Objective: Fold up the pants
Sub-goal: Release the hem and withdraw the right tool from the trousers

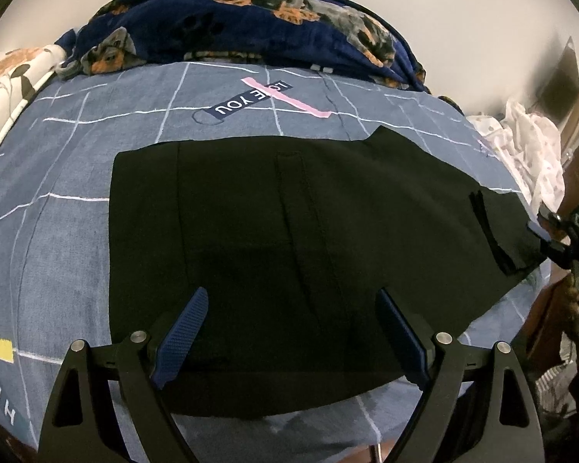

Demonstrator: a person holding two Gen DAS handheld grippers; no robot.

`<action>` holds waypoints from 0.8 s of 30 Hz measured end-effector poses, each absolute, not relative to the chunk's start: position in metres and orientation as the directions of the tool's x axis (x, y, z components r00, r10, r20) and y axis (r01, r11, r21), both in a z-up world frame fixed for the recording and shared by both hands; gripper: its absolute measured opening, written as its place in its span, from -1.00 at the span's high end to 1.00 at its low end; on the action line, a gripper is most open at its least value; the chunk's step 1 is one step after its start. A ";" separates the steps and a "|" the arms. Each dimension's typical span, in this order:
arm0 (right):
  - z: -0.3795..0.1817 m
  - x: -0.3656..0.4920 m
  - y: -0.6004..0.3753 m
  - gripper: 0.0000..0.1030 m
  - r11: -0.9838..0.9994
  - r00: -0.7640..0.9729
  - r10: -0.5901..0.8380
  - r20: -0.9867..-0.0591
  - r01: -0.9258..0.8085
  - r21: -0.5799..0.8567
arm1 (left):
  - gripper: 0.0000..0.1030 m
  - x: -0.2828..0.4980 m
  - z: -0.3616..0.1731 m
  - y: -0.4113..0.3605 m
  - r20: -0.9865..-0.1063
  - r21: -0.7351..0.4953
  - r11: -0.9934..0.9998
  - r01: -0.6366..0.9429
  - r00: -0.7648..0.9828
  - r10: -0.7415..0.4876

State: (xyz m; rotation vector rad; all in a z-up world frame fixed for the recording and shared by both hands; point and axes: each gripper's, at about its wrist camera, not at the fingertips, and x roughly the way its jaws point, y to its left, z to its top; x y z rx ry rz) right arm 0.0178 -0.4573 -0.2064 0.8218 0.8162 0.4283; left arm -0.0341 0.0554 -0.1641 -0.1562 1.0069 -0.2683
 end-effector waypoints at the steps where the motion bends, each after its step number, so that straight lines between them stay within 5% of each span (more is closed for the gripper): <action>1: -0.206 0.021 -0.470 0.16 0.617 0.644 0.605 -0.468 -0.008 0.787 | -0.71 -0.034 -0.164 0.055 -0.812 -0.258 0.955 0.149 0.502 -0.298; 4: -0.203 0.035 -0.499 0.16 0.595 0.684 0.573 -0.452 0.032 0.803 | -0.71 -0.034 -0.161 0.055 -0.811 -0.278 0.950 0.145 0.494 -0.313; 10: -0.217 0.070 -0.520 0.17 0.643 0.651 0.494 -0.576 0.172 0.746 | -0.71 -0.035 -0.160 0.050 -0.817 -0.271 0.950 0.153 0.485 -0.311; 14: -0.240 0.080 -0.524 0.43 0.641 0.604 0.487 -0.631 0.244 0.728 | -0.71 -0.035 -0.161 0.048 -0.824 -0.271 0.950 0.154 0.474 -0.312; 24: -0.231 0.065 -0.548 0.43 0.533 0.700 0.504 -0.505 0.208 0.820 | -0.71 -0.035 -0.157 0.046 -0.817 -0.286 0.944 0.164 0.474 -0.329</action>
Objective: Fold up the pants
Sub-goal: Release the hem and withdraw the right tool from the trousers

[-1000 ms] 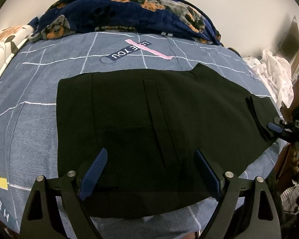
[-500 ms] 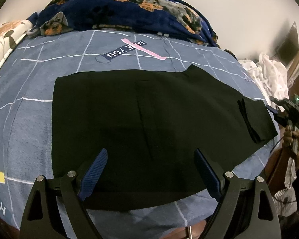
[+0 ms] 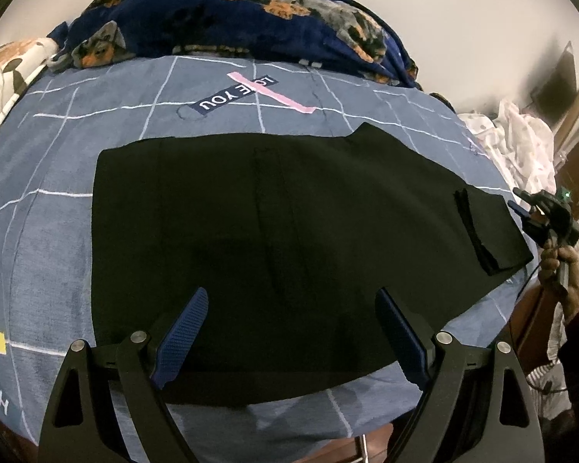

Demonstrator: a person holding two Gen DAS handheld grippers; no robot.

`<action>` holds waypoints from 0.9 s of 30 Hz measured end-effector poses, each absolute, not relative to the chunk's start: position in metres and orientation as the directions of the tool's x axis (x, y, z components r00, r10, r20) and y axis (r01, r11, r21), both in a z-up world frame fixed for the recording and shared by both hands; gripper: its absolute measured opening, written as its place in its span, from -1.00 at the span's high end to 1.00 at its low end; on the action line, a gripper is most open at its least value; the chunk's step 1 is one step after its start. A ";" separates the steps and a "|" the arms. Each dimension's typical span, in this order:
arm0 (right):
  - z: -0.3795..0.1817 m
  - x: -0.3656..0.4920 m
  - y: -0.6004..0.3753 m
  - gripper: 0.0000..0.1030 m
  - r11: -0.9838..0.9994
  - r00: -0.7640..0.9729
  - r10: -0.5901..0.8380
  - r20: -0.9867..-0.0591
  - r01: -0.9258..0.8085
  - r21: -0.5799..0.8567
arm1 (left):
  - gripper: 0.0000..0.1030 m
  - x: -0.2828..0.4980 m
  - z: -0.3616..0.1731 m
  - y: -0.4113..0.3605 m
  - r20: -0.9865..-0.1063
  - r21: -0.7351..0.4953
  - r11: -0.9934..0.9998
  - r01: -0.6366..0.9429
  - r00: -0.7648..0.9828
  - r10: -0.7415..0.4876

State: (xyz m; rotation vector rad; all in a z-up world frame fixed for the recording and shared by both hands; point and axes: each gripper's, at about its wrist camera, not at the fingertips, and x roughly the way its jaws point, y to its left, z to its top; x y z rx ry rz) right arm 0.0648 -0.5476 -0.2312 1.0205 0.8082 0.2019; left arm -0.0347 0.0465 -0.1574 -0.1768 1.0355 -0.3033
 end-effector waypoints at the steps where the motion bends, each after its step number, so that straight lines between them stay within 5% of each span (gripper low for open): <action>1: -0.232 0.068 -0.549 0.43 0.531 0.700 0.502 -0.508 0.215 0.820 | -0.71 -0.035 -0.157 0.046 -0.816 -0.284 0.944 0.168 0.475 -0.330; 6: -0.249 0.081 -0.558 0.53 0.502 0.664 0.508 -0.549 0.290 0.815 | -0.71 -0.036 -0.156 0.044 -0.817 -0.283 0.943 0.174 0.471 -0.332; 16: -0.226 -0.003 -0.558 0.42 0.446 0.735 0.562 -0.379 0.117 0.888 | -0.71 -0.036 -0.152 0.048 -0.805 -0.307 0.937 0.166 0.480 -0.349; 27: -0.257 -0.035 -0.547 0.62 0.476 0.687 0.548 -0.477 0.213 0.853 | -0.71 -0.040 -0.145 0.044 -0.797 -0.296 0.936 0.189 0.491 -0.352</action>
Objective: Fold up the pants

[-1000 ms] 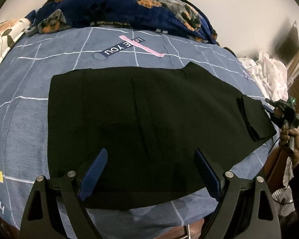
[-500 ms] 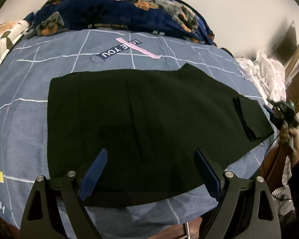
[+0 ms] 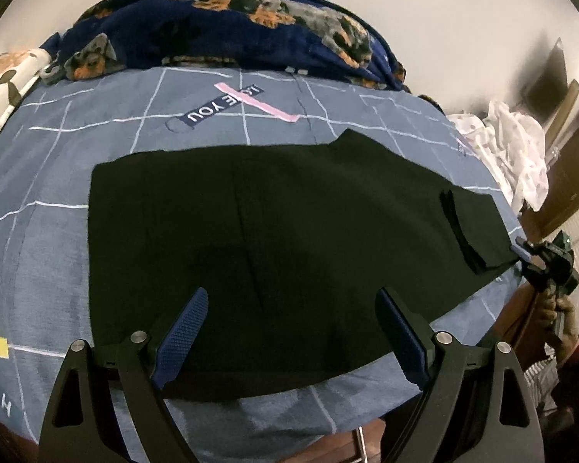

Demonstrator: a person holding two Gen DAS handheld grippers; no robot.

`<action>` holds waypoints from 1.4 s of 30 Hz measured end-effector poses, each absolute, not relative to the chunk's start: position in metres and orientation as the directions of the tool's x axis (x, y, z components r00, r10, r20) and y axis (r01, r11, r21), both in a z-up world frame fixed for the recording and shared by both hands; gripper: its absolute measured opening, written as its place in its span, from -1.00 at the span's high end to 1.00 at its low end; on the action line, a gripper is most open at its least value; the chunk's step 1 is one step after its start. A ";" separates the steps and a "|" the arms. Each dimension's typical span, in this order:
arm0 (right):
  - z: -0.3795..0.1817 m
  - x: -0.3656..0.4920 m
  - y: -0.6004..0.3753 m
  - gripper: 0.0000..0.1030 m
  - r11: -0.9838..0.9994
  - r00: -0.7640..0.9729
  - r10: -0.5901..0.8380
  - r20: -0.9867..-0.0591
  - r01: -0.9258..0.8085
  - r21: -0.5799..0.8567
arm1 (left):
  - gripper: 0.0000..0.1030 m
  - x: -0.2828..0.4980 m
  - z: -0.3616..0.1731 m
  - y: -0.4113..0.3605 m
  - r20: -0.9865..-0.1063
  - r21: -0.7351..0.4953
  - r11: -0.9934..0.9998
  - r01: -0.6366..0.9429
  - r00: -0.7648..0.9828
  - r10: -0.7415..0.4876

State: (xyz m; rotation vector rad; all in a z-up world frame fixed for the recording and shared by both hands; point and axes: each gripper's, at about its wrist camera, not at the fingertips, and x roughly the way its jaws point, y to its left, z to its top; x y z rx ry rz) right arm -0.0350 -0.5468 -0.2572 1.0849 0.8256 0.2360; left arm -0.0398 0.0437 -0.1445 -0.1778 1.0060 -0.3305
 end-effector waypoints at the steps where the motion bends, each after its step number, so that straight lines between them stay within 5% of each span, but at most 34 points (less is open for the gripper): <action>1: -0.254 -0.034 -0.545 0.62 0.495 0.681 0.542 -0.493 0.215 0.842 | -0.71 -0.040 -0.144 0.045 -0.794 -0.298 0.936 0.187 0.495 -0.352; 9: -0.212 -0.019 -0.511 0.26 0.591 0.680 0.536 -0.501 0.122 0.797 | -0.71 -0.042 -0.135 0.047 -0.803 -0.223 0.959 0.177 0.524 -0.284; 14: -0.232 0.004 -0.491 0.24 0.638 0.598 0.521 -0.609 0.202 0.743 | -0.71 -0.045 -0.130 0.045 -0.803 -0.136 0.974 0.183 0.555 -0.216; 25: -0.190 -0.001 -0.425 0.13 0.687 0.611 0.547 -0.572 0.064 0.724 | -0.71 -0.041 -0.133 0.055 -0.812 -0.082 0.986 0.142 0.564 -0.149; 42: -0.207 -0.006 -0.287 -0.15 0.773 0.411 0.615 -0.673 -0.146 0.617 | -0.71 -0.034 -0.150 0.079 -0.836 -0.028 0.998 0.053 0.547 -0.052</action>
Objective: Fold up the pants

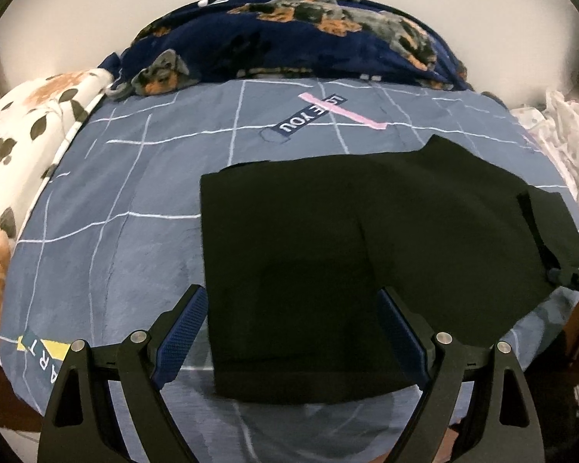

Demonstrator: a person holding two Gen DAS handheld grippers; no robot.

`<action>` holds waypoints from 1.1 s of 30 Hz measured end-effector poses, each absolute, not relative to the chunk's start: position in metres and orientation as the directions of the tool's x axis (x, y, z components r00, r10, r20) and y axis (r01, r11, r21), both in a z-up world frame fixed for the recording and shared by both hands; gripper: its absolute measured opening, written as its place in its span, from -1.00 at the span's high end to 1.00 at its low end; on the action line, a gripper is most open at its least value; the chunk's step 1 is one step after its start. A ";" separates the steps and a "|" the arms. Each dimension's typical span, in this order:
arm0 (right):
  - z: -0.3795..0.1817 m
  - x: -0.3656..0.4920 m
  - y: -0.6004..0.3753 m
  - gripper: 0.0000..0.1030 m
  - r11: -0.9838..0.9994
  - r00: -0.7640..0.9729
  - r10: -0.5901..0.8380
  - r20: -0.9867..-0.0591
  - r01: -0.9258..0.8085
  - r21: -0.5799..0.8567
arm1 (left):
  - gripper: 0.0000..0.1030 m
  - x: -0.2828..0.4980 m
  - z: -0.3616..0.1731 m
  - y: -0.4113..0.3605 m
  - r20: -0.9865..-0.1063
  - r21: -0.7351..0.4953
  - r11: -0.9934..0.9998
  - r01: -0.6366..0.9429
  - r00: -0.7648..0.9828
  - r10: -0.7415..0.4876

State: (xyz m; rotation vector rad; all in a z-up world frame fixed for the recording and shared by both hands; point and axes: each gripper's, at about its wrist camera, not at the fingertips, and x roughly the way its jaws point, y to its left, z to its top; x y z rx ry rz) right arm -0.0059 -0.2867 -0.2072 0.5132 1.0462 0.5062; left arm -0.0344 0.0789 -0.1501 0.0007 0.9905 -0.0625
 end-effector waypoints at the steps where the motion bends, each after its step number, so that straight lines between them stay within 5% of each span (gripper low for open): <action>1: -0.208 -0.006 -0.287 -0.15 0.771 0.410 0.617 -0.671 -0.143 0.621 | -0.71 -0.034 -0.151 0.080 -0.837 -0.025 0.999 0.048 0.545 -0.048; 15: -0.210 -0.005 -0.291 -0.33 0.745 0.415 0.638 -0.649 -0.120 0.657 | -0.71 -0.014 -0.165 0.154 -0.810 -0.418 0.908 0.036 0.438 -0.390; 33: -0.211 -0.003 -0.287 -0.58 0.730 0.416 0.647 -0.639 -0.093 0.677 | -0.67 0.021 -0.185 0.154 -0.769 -0.551 0.812 0.192 0.261 -0.584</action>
